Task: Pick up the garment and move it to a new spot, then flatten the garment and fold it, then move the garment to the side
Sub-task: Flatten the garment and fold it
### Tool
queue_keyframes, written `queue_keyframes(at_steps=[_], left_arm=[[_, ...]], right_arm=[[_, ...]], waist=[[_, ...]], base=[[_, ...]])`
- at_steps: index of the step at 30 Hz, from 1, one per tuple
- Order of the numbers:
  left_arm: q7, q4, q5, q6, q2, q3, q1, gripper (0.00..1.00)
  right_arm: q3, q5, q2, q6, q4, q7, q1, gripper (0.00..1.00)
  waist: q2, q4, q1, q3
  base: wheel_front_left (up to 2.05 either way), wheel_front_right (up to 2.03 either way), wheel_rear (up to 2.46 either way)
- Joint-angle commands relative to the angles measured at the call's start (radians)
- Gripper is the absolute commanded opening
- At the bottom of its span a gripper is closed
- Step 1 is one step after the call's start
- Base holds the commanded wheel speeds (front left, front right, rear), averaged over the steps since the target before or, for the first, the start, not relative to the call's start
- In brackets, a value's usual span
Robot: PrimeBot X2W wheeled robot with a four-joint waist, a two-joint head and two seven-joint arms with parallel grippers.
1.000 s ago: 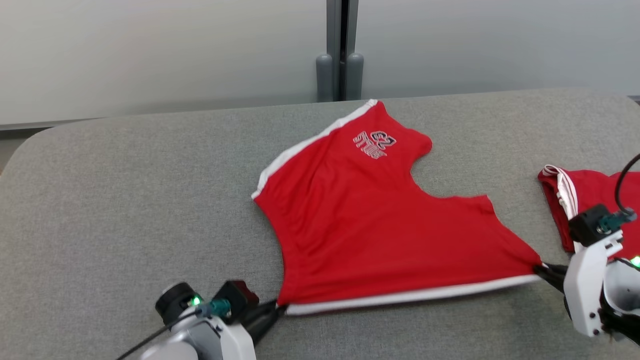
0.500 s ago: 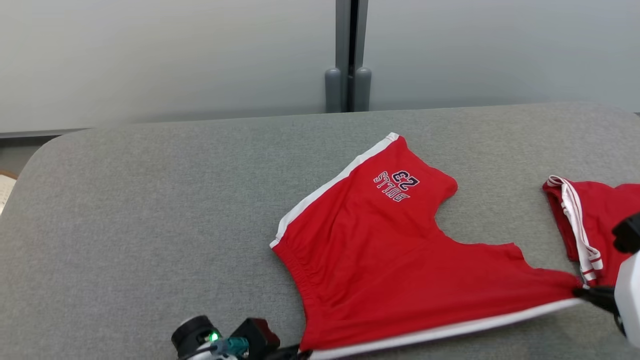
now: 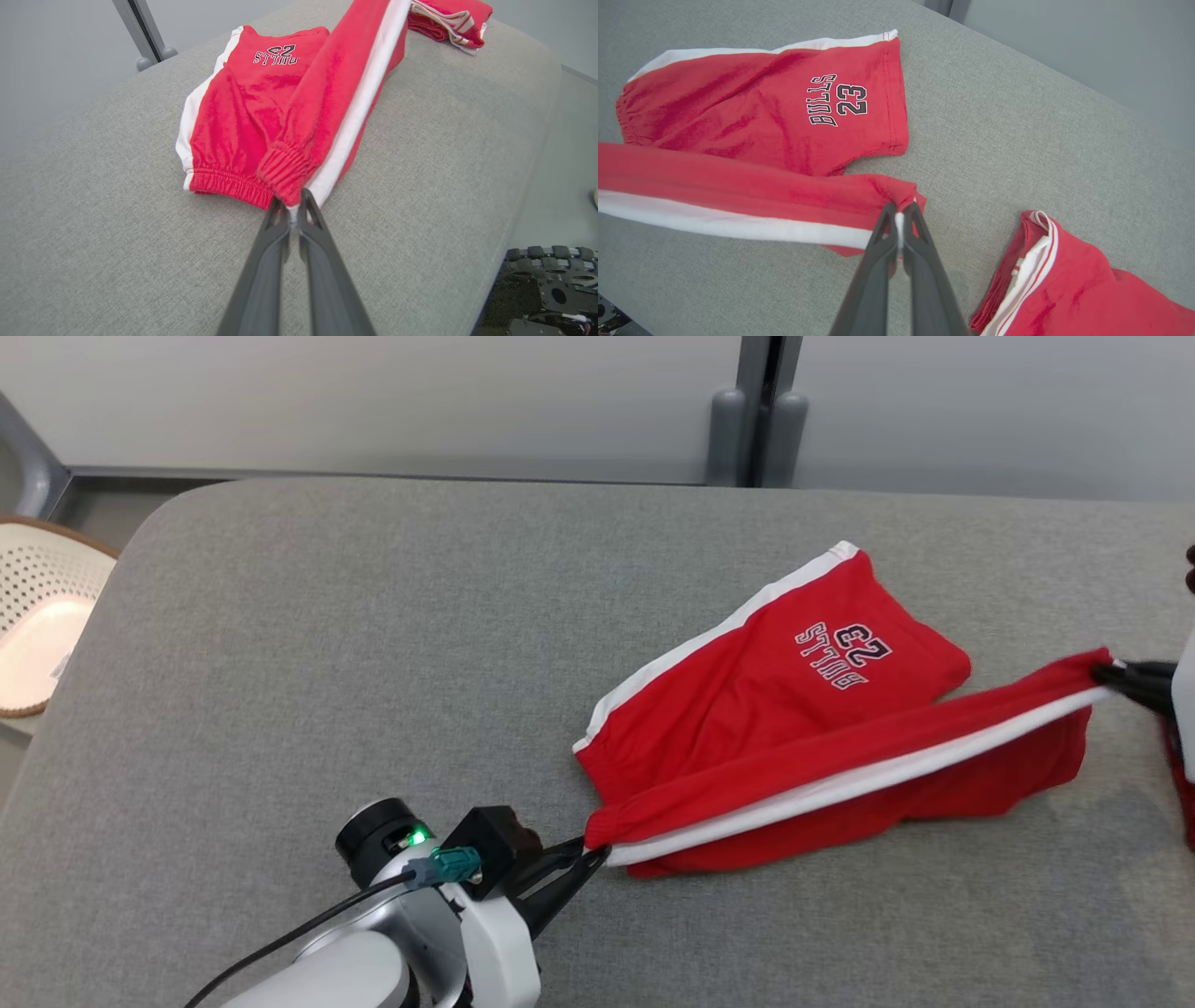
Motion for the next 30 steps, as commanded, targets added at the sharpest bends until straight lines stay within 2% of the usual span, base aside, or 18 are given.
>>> queue_keyframes(at_steps=[1, 11, 21, 30], left_arm=[[-0.004, 0.015, 0.006, -0.008, -0.018, 0.008, -0.032, 0.0], [-0.039, 0.112, -0.004, -0.041, -0.124, 0.033, -0.144, 0.0], [-0.092, 0.242, -0.016, -0.08, -0.221, 0.033, -0.248, 0.0], [-0.13, 0.311, -0.033, -0.096, -0.259, 0.02, -0.285, 0.0]], right_arm=[[-0.024, -0.026, 0.015, -0.003, 0.018, 0.029, -0.047, 0.0], [-0.055, -0.143, 0.068, -0.003, 0.089, 0.088, -0.217, 0.0], [0.005, -0.213, 0.121, -0.003, 0.203, 0.056, -0.356, 0.0], [0.047, -0.222, 0.13, -0.003, 0.29, 0.001, -0.424, 0.0]], waist=[[-0.0001, 0.05, 0.0, 0.058], [-0.0001, 0.133, 0.0, 0.191], [-0.0001, 0.19, 0.0, 0.284], [-0.0001, 0.213, 0.0, 0.311]], base=[[0.0, 0.0, 0.0], [0.0, 0.0, 0.0], [0.0, 0.0, 0.0], [0.0, 0.0, 0.0]])
